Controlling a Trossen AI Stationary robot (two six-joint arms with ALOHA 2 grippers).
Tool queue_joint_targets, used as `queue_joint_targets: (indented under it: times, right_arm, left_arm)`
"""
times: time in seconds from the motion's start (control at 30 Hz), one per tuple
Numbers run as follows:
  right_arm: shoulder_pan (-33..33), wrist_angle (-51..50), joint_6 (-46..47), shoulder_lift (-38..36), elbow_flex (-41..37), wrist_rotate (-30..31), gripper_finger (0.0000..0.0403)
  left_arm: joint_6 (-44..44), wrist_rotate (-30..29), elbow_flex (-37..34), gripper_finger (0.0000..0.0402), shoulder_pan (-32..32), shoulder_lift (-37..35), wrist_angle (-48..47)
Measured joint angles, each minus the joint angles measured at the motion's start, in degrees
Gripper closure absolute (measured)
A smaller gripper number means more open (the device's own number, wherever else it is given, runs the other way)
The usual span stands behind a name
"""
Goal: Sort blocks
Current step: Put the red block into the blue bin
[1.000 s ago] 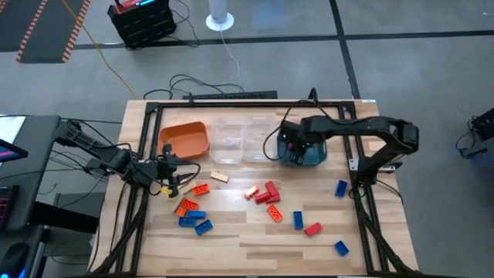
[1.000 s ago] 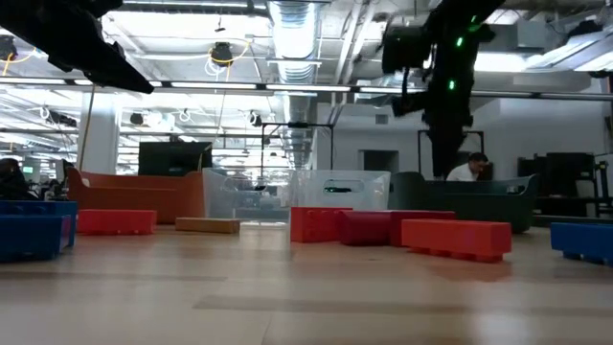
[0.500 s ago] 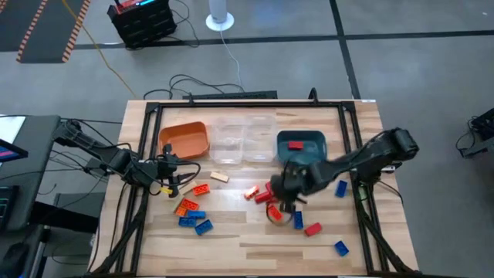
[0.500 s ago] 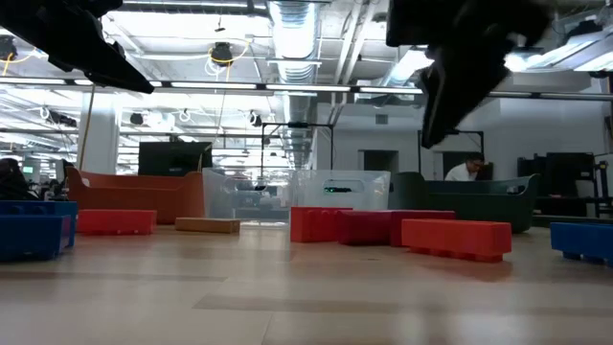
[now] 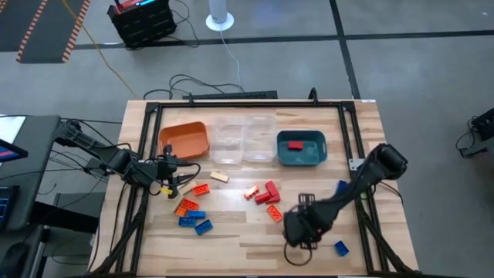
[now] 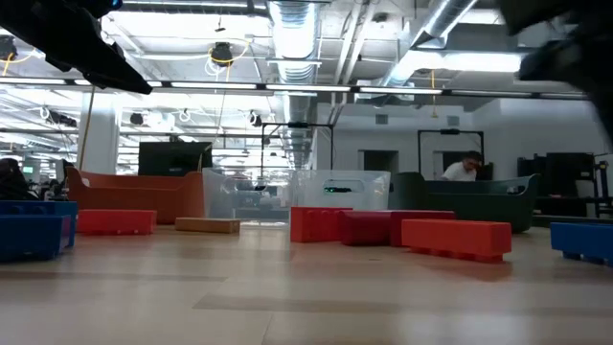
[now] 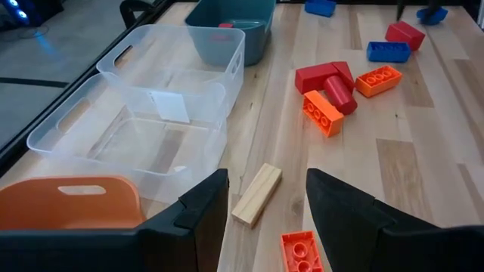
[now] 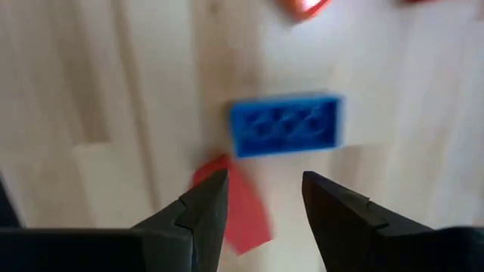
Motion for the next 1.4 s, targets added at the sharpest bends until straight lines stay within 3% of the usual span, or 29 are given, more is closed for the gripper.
queue_joint_targets:
  times: [0.27, 0.93, 1.1, 1.27, 1.4]
  right_arm:
    - [5.3, -2.1, 3.8, 0.2, -0.3, 0.3, 0.0199]
    - [5.6, 2.9, -1.9, 1.6, -5.8, -1.3, 0.0168]
    - [4.7, -3.9, 0.4, 1.1, -2.5, -0.6, 0.0168]
    - [5.1, -1.6, -0.2, 1.1, -1.7, -0.3, 0.0168]
    - [5.9, -1.8, 5.9, 1.3, -2.0, -0.4, 0.0167]
  left_arm:
    - [0.2, 0.0, 0.0, 0.0228, 0.0, 0.0, 0.1]
    - [-2.0, 0.2, 0.0, 0.0228, 0.0, 0.0, -2.4]
    - [-2.1, 0.2, 0.0, 0.0228, 0.0, 0.0, -2.5]
    - [-2.9, 1.1, 0.0, 0.0228, 0.0, 0.0, -2.5]
    - [-3.2, 2.5, 0.0, 0.0228, 0.0, 0.0, -2.5]
